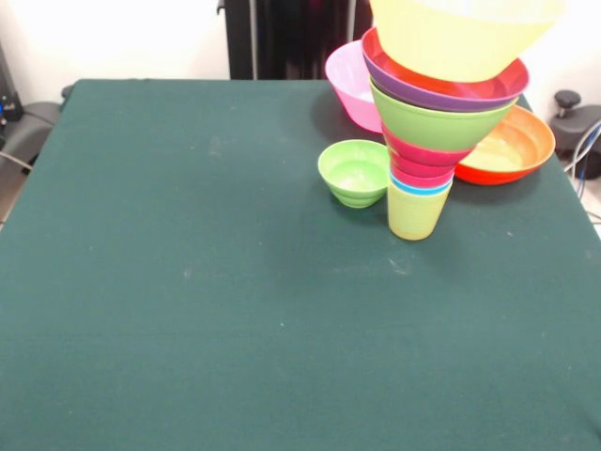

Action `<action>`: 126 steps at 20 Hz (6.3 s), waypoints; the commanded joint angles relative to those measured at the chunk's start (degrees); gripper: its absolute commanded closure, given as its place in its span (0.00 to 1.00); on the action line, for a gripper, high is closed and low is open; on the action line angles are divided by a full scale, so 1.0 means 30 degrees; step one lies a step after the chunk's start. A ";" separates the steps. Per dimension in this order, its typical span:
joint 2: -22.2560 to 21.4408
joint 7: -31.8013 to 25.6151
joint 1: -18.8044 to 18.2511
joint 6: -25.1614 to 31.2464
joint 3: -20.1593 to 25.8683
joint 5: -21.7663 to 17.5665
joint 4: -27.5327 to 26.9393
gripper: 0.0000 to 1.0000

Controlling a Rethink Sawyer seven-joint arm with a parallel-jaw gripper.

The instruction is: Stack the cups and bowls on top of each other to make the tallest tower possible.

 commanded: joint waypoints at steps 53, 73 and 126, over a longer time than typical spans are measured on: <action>0.1568 0.3207 0.1625 -0.2434 -0.1971 -0.1531 0.0531 1.00; 0.1846 0.3010 0.2398 -0.2919 -0.2952 -0.1604 0.0513 1.00; 0.2089 0.2644 0.2614 -0.2517 -0.3765 -0.2179 -0.0196 1.00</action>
